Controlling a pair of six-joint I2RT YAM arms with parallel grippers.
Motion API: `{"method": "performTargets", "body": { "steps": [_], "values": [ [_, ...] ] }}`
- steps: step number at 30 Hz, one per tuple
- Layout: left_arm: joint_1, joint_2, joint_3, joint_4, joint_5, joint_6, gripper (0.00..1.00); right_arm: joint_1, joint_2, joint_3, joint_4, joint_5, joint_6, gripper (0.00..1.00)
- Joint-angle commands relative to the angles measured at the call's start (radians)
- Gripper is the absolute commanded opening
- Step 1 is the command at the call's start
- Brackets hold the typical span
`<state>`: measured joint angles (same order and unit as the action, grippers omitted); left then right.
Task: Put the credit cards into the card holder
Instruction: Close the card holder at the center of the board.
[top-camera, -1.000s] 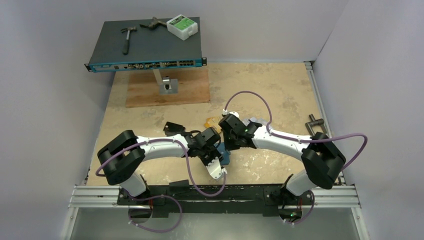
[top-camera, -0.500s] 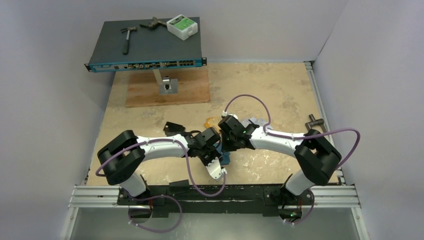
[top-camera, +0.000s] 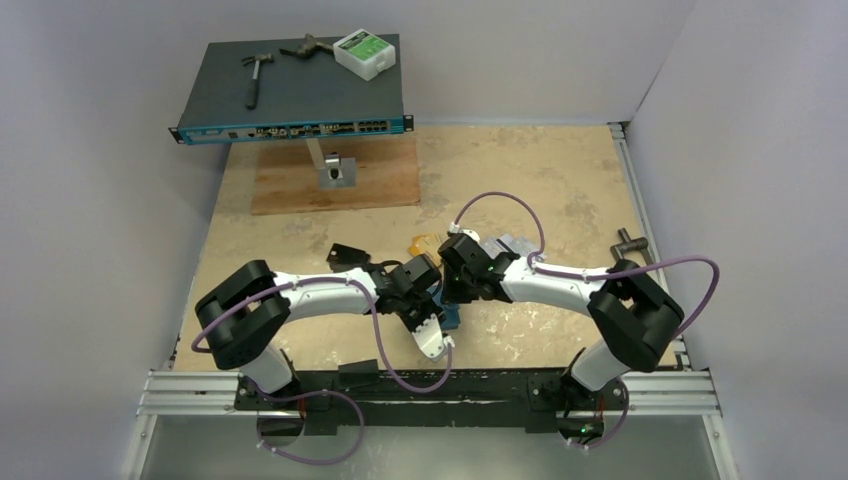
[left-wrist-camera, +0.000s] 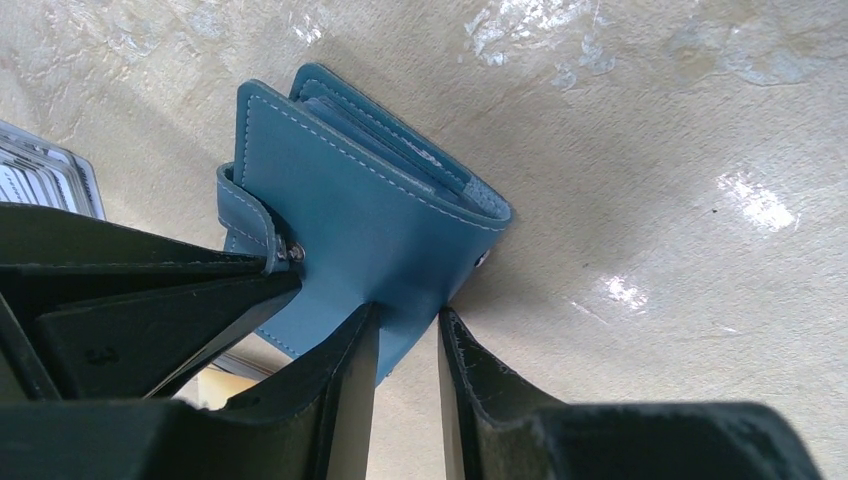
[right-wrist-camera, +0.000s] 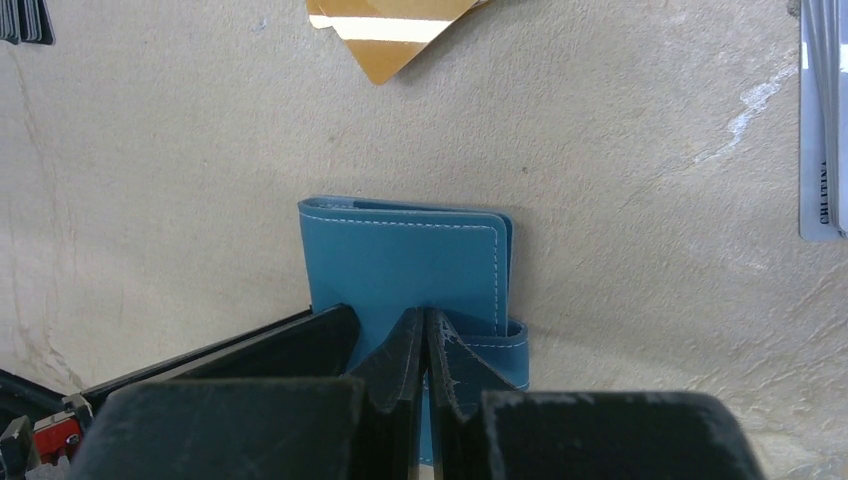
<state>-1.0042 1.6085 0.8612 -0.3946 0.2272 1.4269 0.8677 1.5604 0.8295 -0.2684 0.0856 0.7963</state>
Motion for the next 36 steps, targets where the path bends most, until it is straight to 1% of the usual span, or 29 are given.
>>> {"method": "performTargets", "body": {
  "steps": [1, 6, 13, 19, 24, 28, 29, 31, 32, 34, 36],
  "values": [
    [-0.008, 0.020, 0.018, -0.046, 0.042, -0.019, 0.26, 0.002, -0.002, -0.020, 0.045, 0.033, 0.030, 0.00],
    [-0.008, 0.022, 0.021, -0.041, 0.040, -0.034, 0.25, 0.003, -0.037, -0.057, 0.047, 0.045, 0.049, 0.00],
    [-0.008, 0.024, 0.039, -0.049, 0.038, -0.054, 0.24, 0.027, -0.103, -0.102, 0.069, 0.119, 0.102, 0.00],
    [-0.006, 0.029, 0.049, -0.060, 0.040, -0.071, 0.23, 0.081, -0.118, -0.105, 0.078, 0.201, 0.149, 0.00],
    [-0.007, 0.027, 0.046, -0.062, 0.041, -0.071, 0.22, 0.091, -0.137, -0.105, 0.098, 0.246, 0.197, 0.00],
    [-0.007, 0.025, 0.043, -0.066, 0.041, -0.068, 0.22, 0.093, -0.140, -0.075, 0.050, 0.253, 0.193, 0.00],
    [-0.007, 0.024, 0.040, -0.064, 0.039, -0.067, 0.21, 0.093, -0.145, -0.072, 0.036, 0.253, 0.187, 0.04],
    [-0.007, 0.020, 0.034, -0.057, 0.039, -0.065, 0.21, 0.092, -0.157, -0.066, 0.012, 0.222, 0.173, 0.18],
    [-0.007, 0.018, 0.031, -0.052, 0.038, -0.063, 0.21, 0.092, -0.160, -0.057, -0.007, 0.220, 0.161, 0.23],
    [-0.007, 0.013, 0.020, -0.029, 0.032, -0.062, 0.21, 0.092, -0.160, -0.032, -0.053, 0.227, 0.136, 0.29],
    [-0.007, 0.012, 0.018, -0.019, 0.027, -0.061, 0.21, 0.092, -0.152, -0.004, -0.093, 0.231, 0.112, 0.32]
  ]
}}
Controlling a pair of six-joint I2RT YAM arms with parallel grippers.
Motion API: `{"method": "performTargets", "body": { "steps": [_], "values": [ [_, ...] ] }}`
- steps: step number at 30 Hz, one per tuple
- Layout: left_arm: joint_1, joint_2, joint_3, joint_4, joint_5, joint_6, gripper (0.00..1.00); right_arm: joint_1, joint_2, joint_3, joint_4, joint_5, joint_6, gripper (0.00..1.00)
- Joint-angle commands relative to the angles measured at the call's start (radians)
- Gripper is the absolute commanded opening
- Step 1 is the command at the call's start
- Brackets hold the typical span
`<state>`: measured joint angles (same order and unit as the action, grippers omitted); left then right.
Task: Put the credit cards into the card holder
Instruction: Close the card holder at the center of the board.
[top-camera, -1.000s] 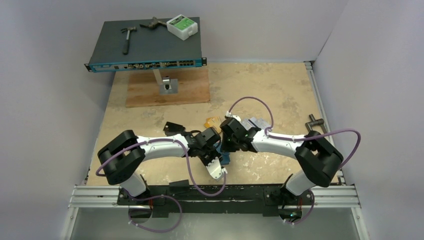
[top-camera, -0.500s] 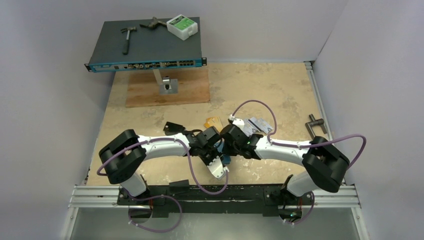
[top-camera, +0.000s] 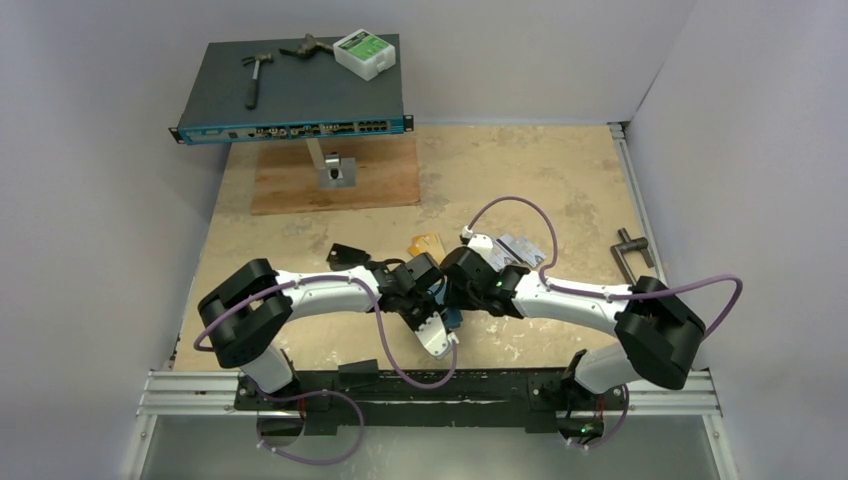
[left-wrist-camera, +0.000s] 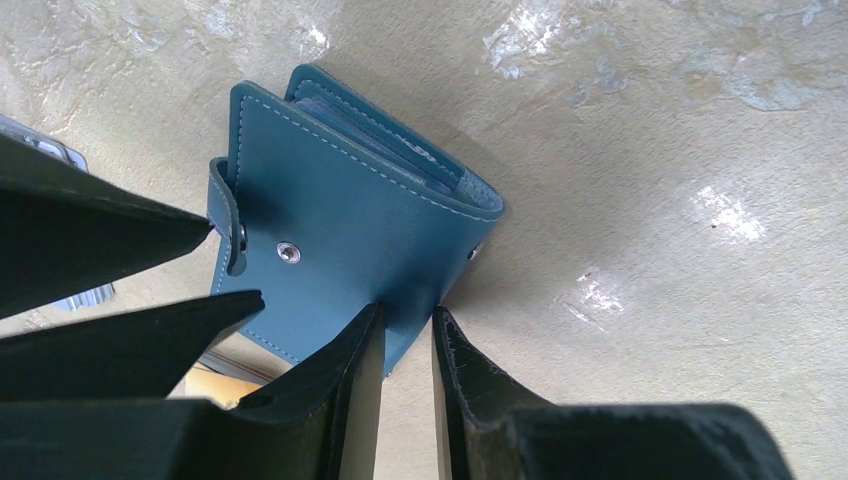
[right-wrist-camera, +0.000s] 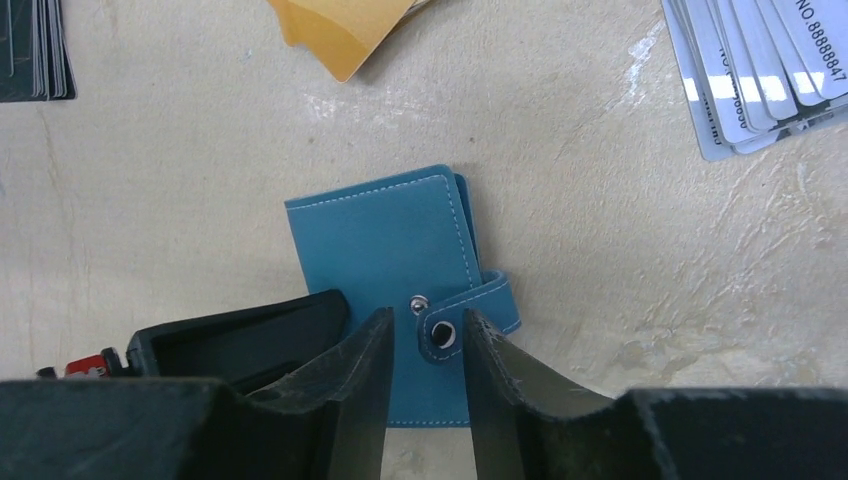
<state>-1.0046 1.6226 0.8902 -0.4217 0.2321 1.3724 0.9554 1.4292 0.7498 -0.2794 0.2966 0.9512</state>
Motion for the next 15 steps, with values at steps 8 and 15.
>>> {"method": "performTargets", "body": {
  "steps": [8, 15],
  "values": [
    [-0.006, -0.014, -0.024, 0.010, 0.018, 0.011, 0.21, 0.005, 0.035, 0.152, -0.139, -0.004, -0.109, 0.32],
    [-0.006, -0.024, -0.034, 0.012, 0.014, 0.014, 0.21, 0.005, 0.106, 0.190, -0.197, -0.001, -0.154, 0.31]
  ]
}}
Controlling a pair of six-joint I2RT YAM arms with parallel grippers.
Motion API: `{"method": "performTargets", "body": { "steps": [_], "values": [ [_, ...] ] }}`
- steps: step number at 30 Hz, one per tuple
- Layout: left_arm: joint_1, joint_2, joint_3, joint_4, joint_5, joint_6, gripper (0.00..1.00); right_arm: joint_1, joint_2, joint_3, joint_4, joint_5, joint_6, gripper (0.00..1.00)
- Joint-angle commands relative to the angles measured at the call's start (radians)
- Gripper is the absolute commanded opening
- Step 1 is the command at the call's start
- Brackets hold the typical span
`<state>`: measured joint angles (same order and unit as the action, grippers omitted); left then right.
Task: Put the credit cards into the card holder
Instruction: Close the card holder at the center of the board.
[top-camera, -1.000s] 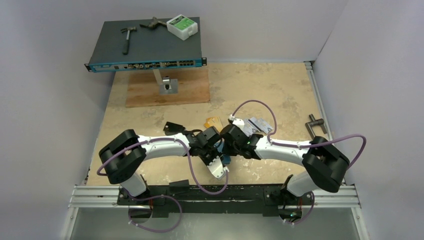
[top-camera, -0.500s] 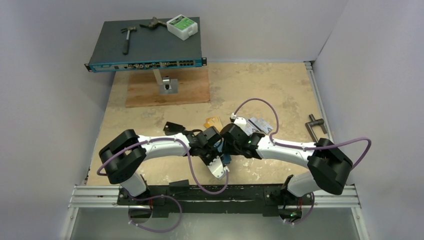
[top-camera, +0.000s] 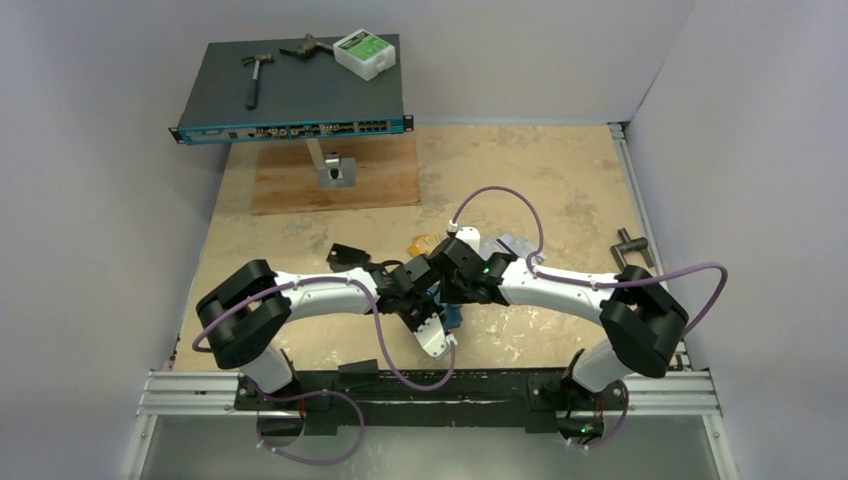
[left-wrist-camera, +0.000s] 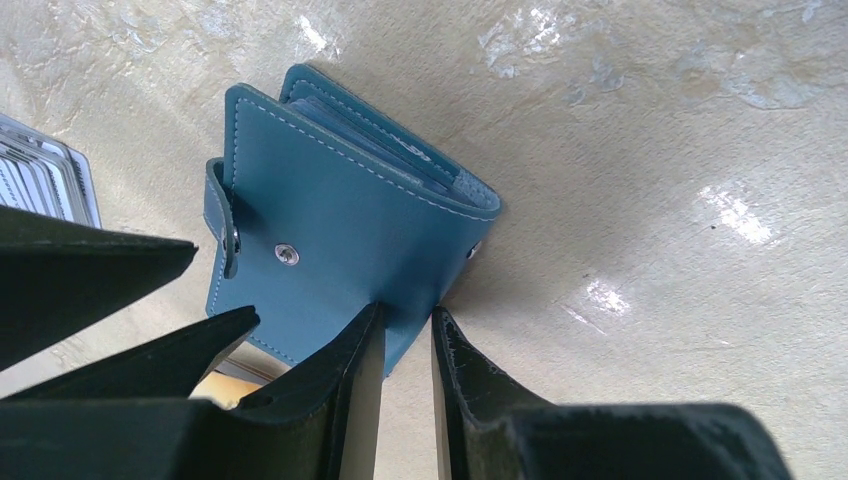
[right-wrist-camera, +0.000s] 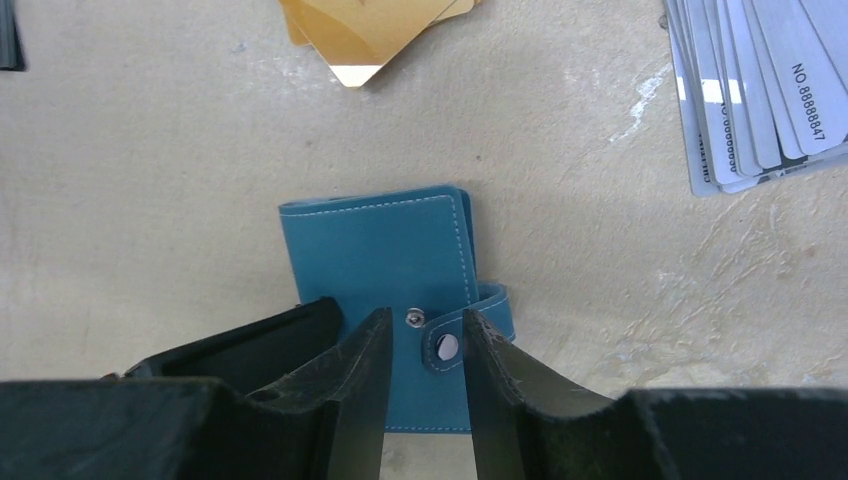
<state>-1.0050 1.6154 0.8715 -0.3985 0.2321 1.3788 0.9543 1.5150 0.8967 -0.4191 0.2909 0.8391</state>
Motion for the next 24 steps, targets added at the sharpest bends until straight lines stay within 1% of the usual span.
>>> {"method": "performTargets", "body": {
  "steps": [1, 4, 9, 18, 20, 24],
  "values": [
    [-0.006, -0.017, -0.014, -0.011, 0.015, 0.009, 0.21, 0.005, 0.023, 0.043, -0.060, 0.003, -0.047, 0.31],
    [-0.007, -0.016, -0.011, -0.014, 0.016, 0.008, 0.21, 0.005, 0.026, 0.049, -0.067, 0.003, -0.058, 0.31],
    [-0.006, -0.012, -0.008, -0.019, 0.015, 0.006, 0.21, 0.006, 0.045, 0.061, -0.070, -0.015, -0.079, 0.26],
    [-0.006, -0.011, -0.004, -0.023, 0.015, 0.005, 0.21, 0.009, 0.063, 0.047, -0.061, -0.066, -0.101, 0.28],
    [-0.006, -0.011, -0.004, -0.023, 0.015, 0.005, 0.21, 0.008, 0.061, 0.047, -0.062, -0.066, -0.101, 0.25],
    [-0.006, -0.011, -0.004, -0.022, 0.015, 0.003, 0.21, 0.008, 0.065, 0.050, -0.060, -0.064, -0.097, 0.14]
  ]
}}
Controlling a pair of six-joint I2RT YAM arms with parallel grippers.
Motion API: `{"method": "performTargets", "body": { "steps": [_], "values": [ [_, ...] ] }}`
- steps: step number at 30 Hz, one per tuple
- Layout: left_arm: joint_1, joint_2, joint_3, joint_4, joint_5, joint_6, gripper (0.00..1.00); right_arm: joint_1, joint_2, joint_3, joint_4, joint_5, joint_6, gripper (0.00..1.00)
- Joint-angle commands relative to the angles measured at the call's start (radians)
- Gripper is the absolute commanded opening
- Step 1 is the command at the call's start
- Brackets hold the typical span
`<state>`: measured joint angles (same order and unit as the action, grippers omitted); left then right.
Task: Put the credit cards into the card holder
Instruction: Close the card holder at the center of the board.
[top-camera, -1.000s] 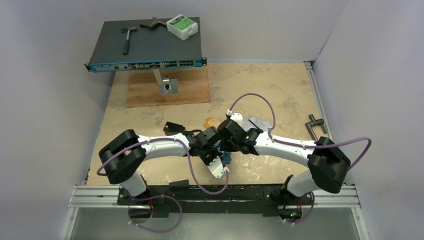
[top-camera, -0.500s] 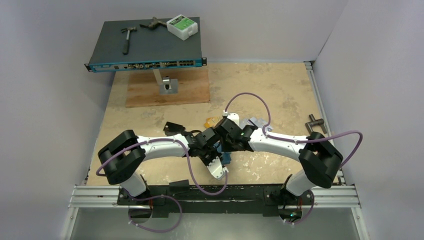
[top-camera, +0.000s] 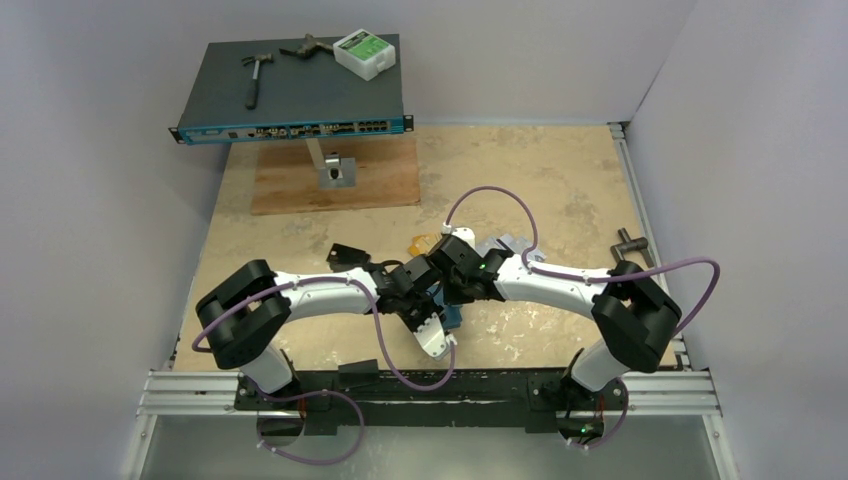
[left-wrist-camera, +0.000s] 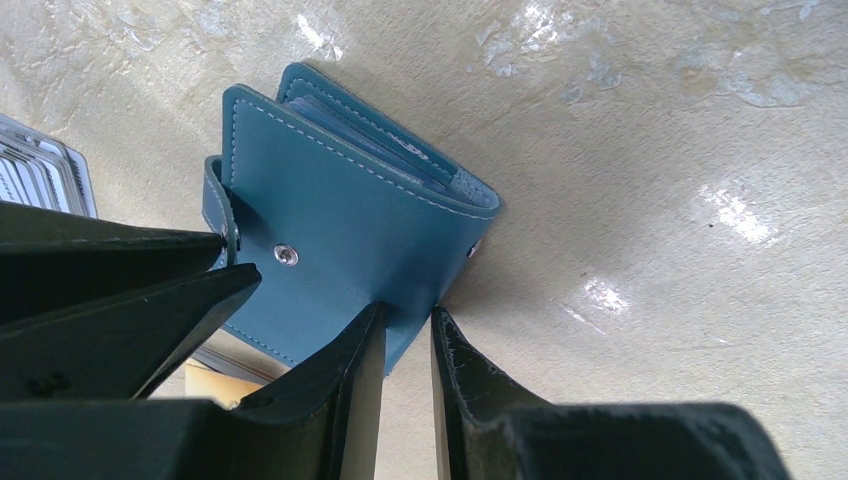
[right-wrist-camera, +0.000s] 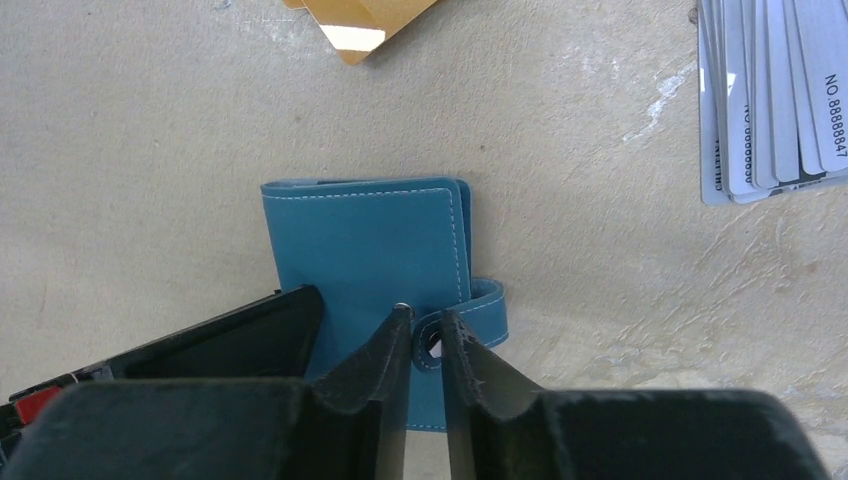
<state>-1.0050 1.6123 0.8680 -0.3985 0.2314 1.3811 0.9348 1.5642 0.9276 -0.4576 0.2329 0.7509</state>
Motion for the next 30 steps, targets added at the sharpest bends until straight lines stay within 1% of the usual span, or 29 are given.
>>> {"method": "performTargets", "body": {
  "steps": [1, 4, 9, 12, 13, 15, 17, 24, 30],
  "values": [
    [-0.006, -0.009, -0.001, -0.021, 0.015, 0.000, 0.21, 0.028, 0.015, 0.019, -0.023, -0.005, -0.004, 0.12],
    [-0.006, -0.010, -0.004, -0.020, 0.015, -0.003, 0.21, 0.029, 0.012, 0.021, -0.025, -0.008, 0.004, 0.00],
    [-0.006, -0.012, -0.009, -0.016, 0.018, -0.007, 0.21, 0.029, 0.008, 0.052, -0.085, 0.063, -0.006, 0.00],
    [-0.006, -0.012, -0.008, -0.016, 0.017, -0.010, 0.21, 0.028, 0.001, 0.055, -0.098, 0.076, -0.019, 0.00],
    [-0.006, -0.013, -0.009, -0.016, 0.018, -0.010, 0.21, 0.028, 0.006, 0.060, -0.101, 0.077, -0.026, 0.03],
    [-0.006, -0.014, -0.007, -0.017, 0.017, -0.011, 0.21, 0.028, 0.016, 0.061, -0.100, 0.061, -0.038, 0.14],
    [-0.006, -0.014, -0.006, -0.016, 0.015, -0.010, 0.21, 0.033, 0.019, 0.057, -0.097, 0.052, -0.043, 0.19],
    [-0.006, -0.010, -0.007, -0.016, 0.013, -0.010, 0.21, 0.042, 0.029, 0.061, -0.090, 0.030, -0.055, 0.27],
    [-0.006, -0.012, -0.008, -0.016, 0.011, -0.011, 0.20, 0.051, 0.050, 0.070, -0.082, 0.015, -0.066, 0.27]
  ]
}}
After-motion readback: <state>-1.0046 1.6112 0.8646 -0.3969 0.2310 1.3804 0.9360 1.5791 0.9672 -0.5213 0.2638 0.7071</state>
